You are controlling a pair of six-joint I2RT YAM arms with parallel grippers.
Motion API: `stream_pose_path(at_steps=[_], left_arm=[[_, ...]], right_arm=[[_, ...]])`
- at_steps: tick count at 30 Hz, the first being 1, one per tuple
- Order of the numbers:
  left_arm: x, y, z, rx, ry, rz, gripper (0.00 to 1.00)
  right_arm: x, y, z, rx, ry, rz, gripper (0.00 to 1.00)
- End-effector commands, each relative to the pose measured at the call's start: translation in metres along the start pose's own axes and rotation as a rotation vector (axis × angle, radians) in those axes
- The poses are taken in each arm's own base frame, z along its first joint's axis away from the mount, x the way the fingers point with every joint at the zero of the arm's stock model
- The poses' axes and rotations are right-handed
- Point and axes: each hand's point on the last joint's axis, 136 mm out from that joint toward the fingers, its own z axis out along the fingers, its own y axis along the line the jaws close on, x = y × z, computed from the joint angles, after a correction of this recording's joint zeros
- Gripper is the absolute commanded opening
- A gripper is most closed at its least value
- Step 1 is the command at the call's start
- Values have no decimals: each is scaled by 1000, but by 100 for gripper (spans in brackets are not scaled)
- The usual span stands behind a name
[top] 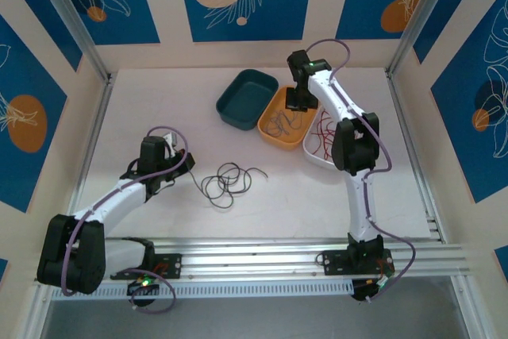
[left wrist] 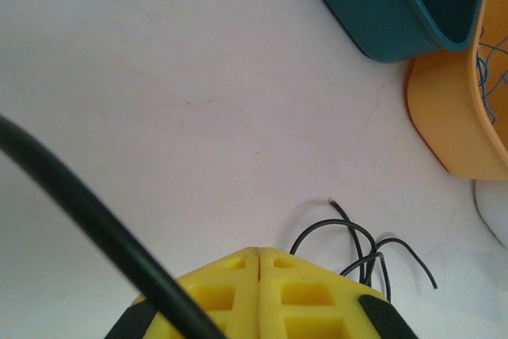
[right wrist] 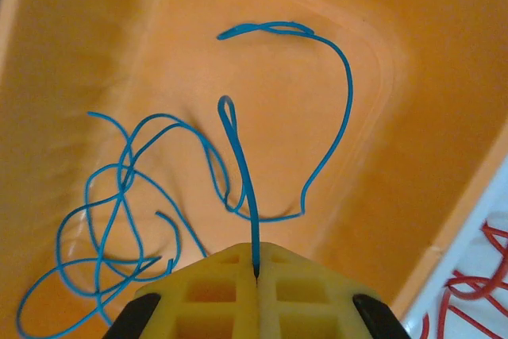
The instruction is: Untangle the cables
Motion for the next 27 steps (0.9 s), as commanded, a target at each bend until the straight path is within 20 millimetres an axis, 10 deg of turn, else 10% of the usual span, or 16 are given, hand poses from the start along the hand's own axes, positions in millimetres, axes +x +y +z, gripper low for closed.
stream_pose_path(at_steps=[1,11,27], left_arm=[[2,-1,-1,19,9,-9,0],[-1,-5,-7,26,-6,0,0],[-2,-7,-9,33,-8,-1,0]], right_arm=[[1,-1,-1,35,7,-24,3],[-4,5,-45,63,-94,-90,30],[21,22,-119,-12,-220,-117,37]])
